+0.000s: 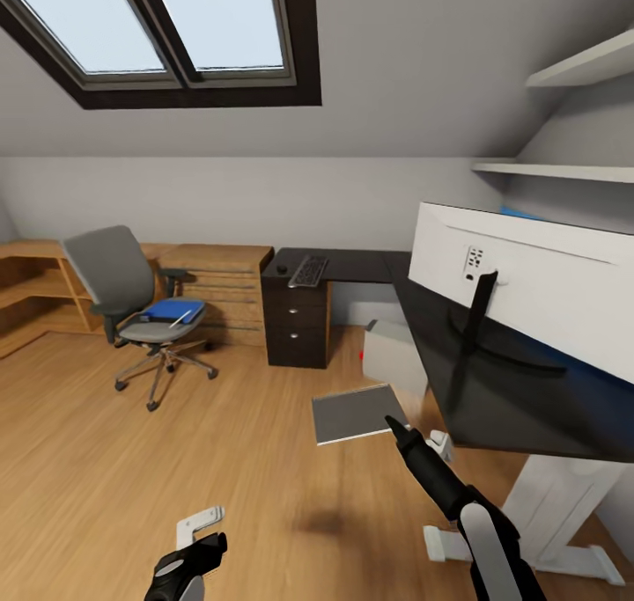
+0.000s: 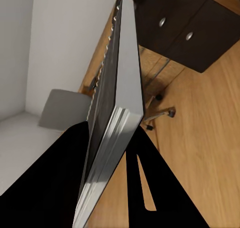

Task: In the bedroom, organize the workspace by keeping the computer under the desk, ensuring the monitor is on the desk, placing the keyboard on the desk next to the monitor, placing the mouse on the desk next to the keyboard, moving the folder from the swivel chair onto the desk next to the mouse, stacking the notebook on top of the folder with the pen on top of the notebook, and positioning the swivel chair next to the desk.

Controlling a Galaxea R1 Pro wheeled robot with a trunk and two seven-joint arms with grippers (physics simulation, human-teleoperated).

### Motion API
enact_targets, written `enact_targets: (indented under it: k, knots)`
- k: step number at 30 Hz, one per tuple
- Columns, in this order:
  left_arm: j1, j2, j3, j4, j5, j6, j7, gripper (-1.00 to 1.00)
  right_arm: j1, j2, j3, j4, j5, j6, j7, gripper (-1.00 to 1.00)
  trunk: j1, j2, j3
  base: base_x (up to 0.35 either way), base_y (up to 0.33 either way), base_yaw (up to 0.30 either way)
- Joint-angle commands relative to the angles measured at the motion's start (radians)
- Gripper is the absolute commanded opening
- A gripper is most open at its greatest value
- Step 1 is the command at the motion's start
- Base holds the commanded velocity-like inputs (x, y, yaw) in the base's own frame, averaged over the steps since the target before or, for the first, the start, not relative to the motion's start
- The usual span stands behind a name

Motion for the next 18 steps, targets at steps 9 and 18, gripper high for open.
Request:
enact_targets:
  k: [9,18]
  knots:
    - [-0.001,0.001,-0.005,-0.002,0.007,0.003,0.009,1.00,-0.001,0.001,-0.004,0.000,-0.006,0.009,0.002,-1.00,-0.034,0.063,0.027,0.309,0.001,0.001]
    - [-0.001,0.002,-0.005,-0.002,0.007,0.003,0.007,1.00,-0.001,0.001,-0.004,0.000,-0.006,0.009,0.002,-1.00,-0.069,0.126,0.055,0.310,0.089,0.000]
